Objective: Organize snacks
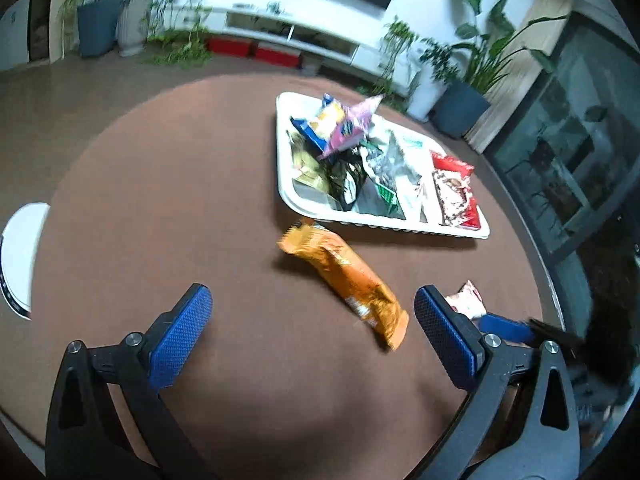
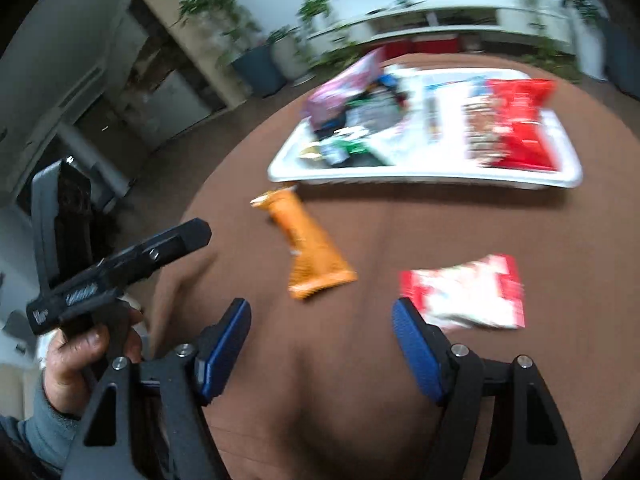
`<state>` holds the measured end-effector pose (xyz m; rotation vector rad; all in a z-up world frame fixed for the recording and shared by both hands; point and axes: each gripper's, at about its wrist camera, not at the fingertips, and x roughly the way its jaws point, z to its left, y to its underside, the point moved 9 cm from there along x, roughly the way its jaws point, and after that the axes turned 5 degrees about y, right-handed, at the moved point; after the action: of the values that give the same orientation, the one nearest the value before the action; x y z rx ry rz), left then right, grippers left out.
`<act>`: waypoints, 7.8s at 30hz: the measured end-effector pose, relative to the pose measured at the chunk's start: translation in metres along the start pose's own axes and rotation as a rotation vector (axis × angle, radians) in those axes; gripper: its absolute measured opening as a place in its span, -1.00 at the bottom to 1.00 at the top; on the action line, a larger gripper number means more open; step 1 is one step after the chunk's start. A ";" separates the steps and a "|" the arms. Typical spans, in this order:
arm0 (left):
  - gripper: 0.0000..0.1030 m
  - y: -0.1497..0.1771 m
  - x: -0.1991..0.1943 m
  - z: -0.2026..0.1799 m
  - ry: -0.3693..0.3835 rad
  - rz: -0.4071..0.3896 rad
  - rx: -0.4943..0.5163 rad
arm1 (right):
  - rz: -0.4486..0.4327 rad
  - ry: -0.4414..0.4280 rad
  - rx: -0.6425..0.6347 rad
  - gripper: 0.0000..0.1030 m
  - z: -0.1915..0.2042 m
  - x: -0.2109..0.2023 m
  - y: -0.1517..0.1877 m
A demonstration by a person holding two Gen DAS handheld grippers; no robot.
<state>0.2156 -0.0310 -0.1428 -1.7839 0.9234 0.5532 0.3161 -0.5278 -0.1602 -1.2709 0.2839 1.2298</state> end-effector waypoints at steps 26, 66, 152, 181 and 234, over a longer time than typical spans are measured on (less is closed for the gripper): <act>-0.56 0.002 0.072 -0.029 -0.155 0.163 0.284 | 0.035 0.232 0.147 0.51 -0.045 -0.008 0.026; -0.64 0.047 0.016 -0.014 -0.103 0.112 0.309 | 0.021 0.345 0.045 -0.42 -0.047 -0.004 0.007; 0.99 -0.023 -0.107 -0.099 -0.381 -0.378 0.299 | -0.556 0.363 0.008 1.00 -0.009 -0.149 -0.088; 0.98 0.077 -0.135 -0.108 -0.287 -0.194 0.206 | -0.403 0.500 0.048 1.00 0.011 -0.179 0.037; 0.98 0.078 -0.124 -0.096 -0.287 -0.175 0.200 | -0.373 0.508 0.039 1.00 0.014 -0.174 0.039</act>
<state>0.0745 -0.0935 -0.0600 -1.5392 0.5970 0.5660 0.2098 -0.6162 -0.0474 -1.5115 0.4102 0.5721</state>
